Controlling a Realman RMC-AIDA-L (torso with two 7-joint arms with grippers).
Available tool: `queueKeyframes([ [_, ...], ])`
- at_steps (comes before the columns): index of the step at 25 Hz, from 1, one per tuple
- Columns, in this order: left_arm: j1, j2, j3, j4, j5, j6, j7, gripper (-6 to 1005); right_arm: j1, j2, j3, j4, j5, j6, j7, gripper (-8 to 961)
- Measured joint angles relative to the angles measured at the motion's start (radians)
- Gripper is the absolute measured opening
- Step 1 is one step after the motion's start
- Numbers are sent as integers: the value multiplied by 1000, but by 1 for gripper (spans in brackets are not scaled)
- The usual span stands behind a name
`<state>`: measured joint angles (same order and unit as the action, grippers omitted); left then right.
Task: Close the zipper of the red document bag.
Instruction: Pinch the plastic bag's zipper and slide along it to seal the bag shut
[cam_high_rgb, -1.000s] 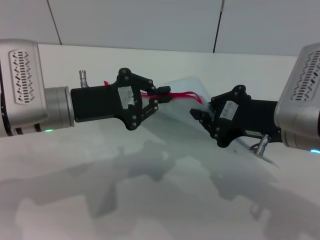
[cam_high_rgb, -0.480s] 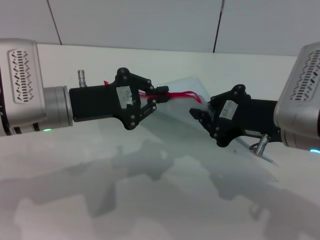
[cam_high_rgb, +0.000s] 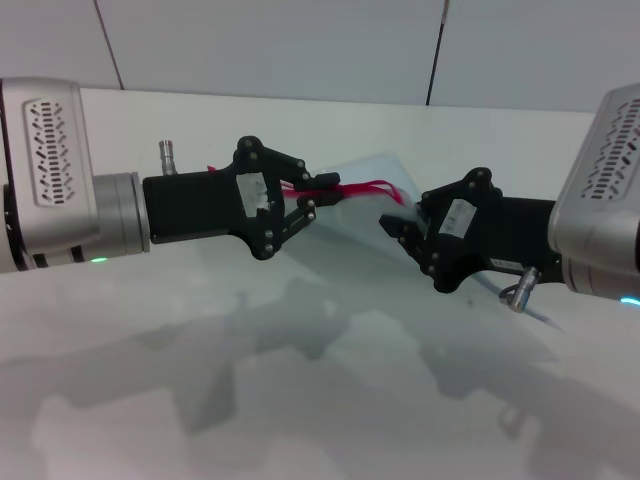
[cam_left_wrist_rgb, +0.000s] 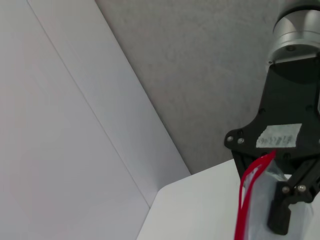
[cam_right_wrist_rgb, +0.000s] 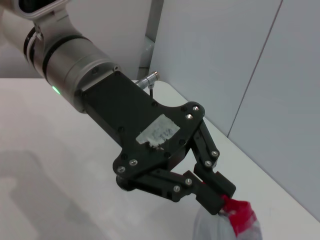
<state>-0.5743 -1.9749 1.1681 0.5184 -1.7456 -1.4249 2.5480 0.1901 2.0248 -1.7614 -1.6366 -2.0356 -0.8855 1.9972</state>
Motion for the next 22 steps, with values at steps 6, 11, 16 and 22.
queueKeyframes([
  [6, 1, 0, -4, 0, 0, 2, 0, 81, -5, 0, 4, -1, 0, 4, 0, 52],
  [11, 24, 2, -7, 0, -5, 31, 5, 81, -23, 0, 14, -9, 2, 6, -1, 51],
  [16, 50, 7, -36, 0, -5, 40, 5, 80, -39, 0, 39, -22, 0, 7, -2, 50],
  [22, 81, 10, -92, -19, -1, 49, 16, 80, -56, 0, 79, -23, -5, 11, -3, 51],
])
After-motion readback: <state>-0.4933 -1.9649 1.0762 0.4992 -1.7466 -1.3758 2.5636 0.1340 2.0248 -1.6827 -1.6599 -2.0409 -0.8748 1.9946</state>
